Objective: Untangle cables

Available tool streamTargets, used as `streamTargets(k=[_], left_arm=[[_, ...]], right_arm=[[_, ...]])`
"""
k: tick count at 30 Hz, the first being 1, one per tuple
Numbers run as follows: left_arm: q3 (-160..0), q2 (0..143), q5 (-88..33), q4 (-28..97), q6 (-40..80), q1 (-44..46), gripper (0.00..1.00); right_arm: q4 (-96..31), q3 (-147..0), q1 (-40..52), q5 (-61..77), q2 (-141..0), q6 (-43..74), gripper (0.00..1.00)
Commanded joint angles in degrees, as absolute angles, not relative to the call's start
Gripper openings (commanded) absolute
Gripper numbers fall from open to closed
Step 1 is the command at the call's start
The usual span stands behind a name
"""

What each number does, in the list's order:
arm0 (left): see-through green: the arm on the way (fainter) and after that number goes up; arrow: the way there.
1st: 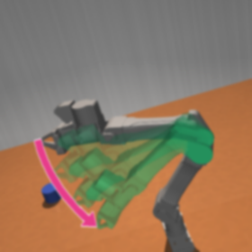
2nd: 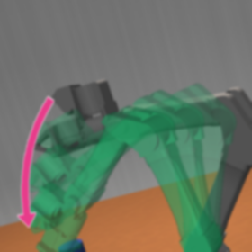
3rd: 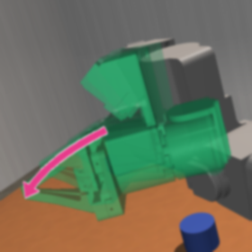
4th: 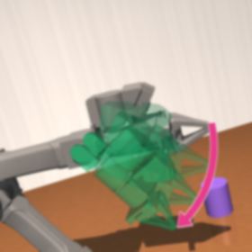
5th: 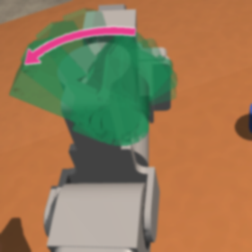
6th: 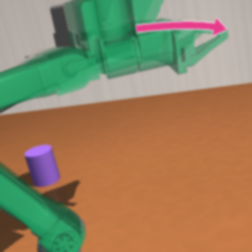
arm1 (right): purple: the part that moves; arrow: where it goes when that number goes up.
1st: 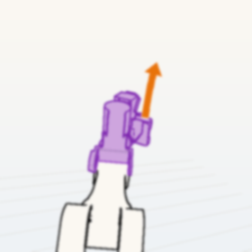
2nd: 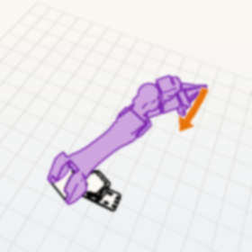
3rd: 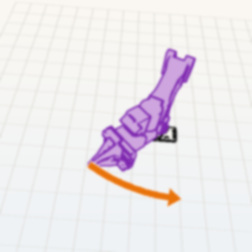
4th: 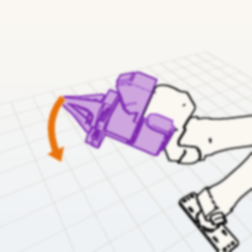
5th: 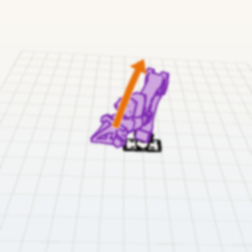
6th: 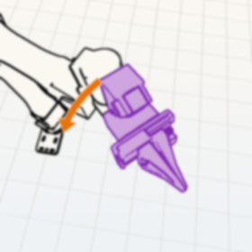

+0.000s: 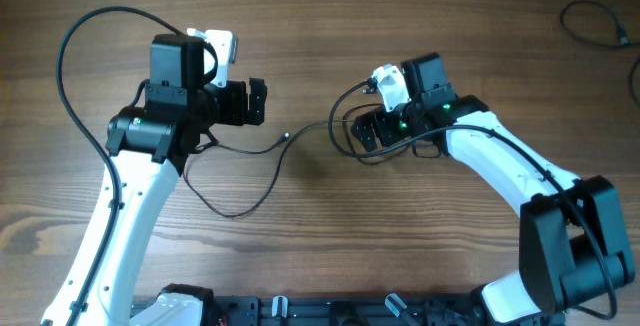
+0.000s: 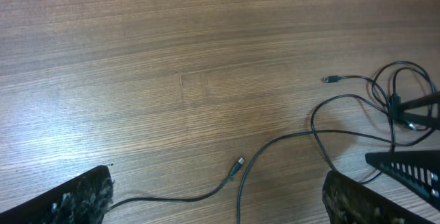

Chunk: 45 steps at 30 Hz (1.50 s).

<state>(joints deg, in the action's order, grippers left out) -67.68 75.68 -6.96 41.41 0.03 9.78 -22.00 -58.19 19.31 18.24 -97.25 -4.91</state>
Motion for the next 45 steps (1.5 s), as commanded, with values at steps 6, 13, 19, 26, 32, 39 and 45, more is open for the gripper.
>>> streamTargets(k=[6,13,19,26,32,39,45], left_arm=[[-67.92,74.91,-7.44,41.87,-1.10,9.47,1.00],[-67.92,74.91,-7.44,42.35,-1.08,9.47,1.00],[-67.92,74.91,-7.44,42.98,-1.10,9.47,1.00],[-67.92,74.94,-7.46,44.80,-1.10,9.47,1.00],[-67.92,74.94,-8.36,44.91,-1.08,9.47,1.00],[-67.92,74.94,-9.63,44.91,-1.08,9.47,1.00],[-67.81,74.94,-10.94,45.28,-1.08,9.47,1.00]], right_arm=[[-18.02,-58.04,17.28,19.46,-104.42,-8.03,1.00],[-19.44,-58.04,17.28,19.86,-105.67,-8.62,0.77],[-19.75,-58.22,17.28,21.12,-105.19,-0.80,0.04],[-35.40,-71.85,17.28,13.15,-89.01,4.64,0.04],[-55.35,-84.49,17.26,-4.32,-76.27,6.66,0.04],[-71.31,-103.81,17.26,-18.76,-70.65,10.70,0.04],[-74.63,-112.07,17.28,-18.94,-70.06,10.63,0.04]])
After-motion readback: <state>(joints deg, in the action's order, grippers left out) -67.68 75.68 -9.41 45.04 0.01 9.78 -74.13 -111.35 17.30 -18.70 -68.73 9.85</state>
